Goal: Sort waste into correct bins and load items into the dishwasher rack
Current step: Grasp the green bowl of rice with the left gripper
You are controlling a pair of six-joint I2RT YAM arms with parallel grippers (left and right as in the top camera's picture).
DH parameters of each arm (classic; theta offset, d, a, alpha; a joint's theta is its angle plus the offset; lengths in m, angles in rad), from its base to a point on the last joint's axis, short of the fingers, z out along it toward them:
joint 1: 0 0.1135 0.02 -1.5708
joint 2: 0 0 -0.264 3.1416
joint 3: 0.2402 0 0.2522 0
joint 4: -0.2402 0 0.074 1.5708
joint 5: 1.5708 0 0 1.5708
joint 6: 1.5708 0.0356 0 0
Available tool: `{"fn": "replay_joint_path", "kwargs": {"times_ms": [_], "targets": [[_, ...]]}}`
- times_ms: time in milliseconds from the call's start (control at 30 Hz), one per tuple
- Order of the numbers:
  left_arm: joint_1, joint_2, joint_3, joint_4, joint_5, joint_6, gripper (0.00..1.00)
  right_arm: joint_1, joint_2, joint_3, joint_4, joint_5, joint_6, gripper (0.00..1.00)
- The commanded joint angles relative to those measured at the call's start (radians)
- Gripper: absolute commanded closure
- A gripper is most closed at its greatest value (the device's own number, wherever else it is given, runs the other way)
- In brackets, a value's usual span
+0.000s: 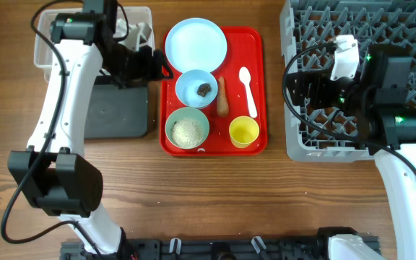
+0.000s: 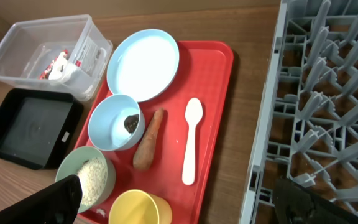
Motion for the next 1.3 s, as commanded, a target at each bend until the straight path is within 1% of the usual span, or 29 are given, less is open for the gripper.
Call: {"fn": "replay_joint_path", "kwargs": {"times_ms": [0,67,133,200,267,300,400,467,567,600,667,767,800,867,967,1033,1133,1267], "targets": [[-0.045,-0.023,0.003,-0.053,0.023,0.077,0.22,0.002,0.012,0.023,0.002,0.006,0.014,0.0],[-0.082,-0.026,0.003,-0.072,-0.016,0.083,0.22,0.002,0.012,0.023,0.002,0.006,0.015,0.0],[-0.133,-0.036,0.003,-0.108,-0.095,0.064,0.22,0.002,0.012,0.023,-0.002,0.006,0.014,0.01],[-0.171,-0.056,0.003,-0.135,-0.161,0.0,0.25,0.002,0.012,0.023,-0.005,0.006,0.014,0.0],[-0.203,-0.085,0.001,-0.138,-0.208,-0.076,0.26,0.002,0.012,0.023,-0.005,0.006,0.015,0.0],[-0.225,-0.107,-0.006,-0.122,-0.235,-0.117,0.26,0.002,0.012,0.023,-0.004,0.006,0.014,0.0],[-0.319,-0.165,-0.072,-0.04,-0.328,-0.168,0.25,0.002,0.012,0.023,-0.005,0.006,0.015,0.0],[-0.394,-0.179,-0.138,0.01,-0.405,-0.17,0.23,0.002,0.012,0.023,-0.006,0.006,0.015,0.0],[-0.465,-0.177,-0.24,0.089,-0.482,-0.169,0.21,0.002,0.012,0.023,-0.009,0.007,0.014,0.0],[-0.478,-0.177,-0.269,0.115,-0.496,-0.168,0.23,0.002,0.012,0.023,-0.009,0.007,0.015,0.0],[-0.5,-0.176,-0.364,0.212,-0.525,-0.168,0.34,0.002,0.012,0.023,-0.009,0.007,0.015,0.0],[-0.502,-0.176,-0.477,0.329,-0.517,-0.169,0.63,0.002,0.012,0.023,-0.009,0.007,0.014,0.0],[-0.499,-0.176,-0.499,0.351,-0.512,-0.169,0.66,0.002,0.012,0.023,-0.009,0.007,0.014,0.0],[-0.493,-0.176,-0.548,0.404,-0.497,-0.169,0.65,0.002,0.012,0.023,-0.009,0.007,0.014,0.0],[-0.493,-0.173,-0.591,0.465,-0.494,-0.169,0.58,0.002,0.012,0.023,-0.007,0.007,0.014,0.0],[-0.5,-0.159,-0.603,0.493,-0.473,-0.165,0.57,0.002,0.012,0.023,-0.007,0.007,0.014,0.0],[-0.511,-0.134,-0.603,0.509,-0.422,-0.103,0.57,0.002,0.012,0.023,-0.007,0.007,0.014,0.0],[-0.513,-0.102,-0.603,0.51,-0.423,-0.062,0.56,0.002,0.012,0.023,-0.007,0.007,0.014,0.0]]}}
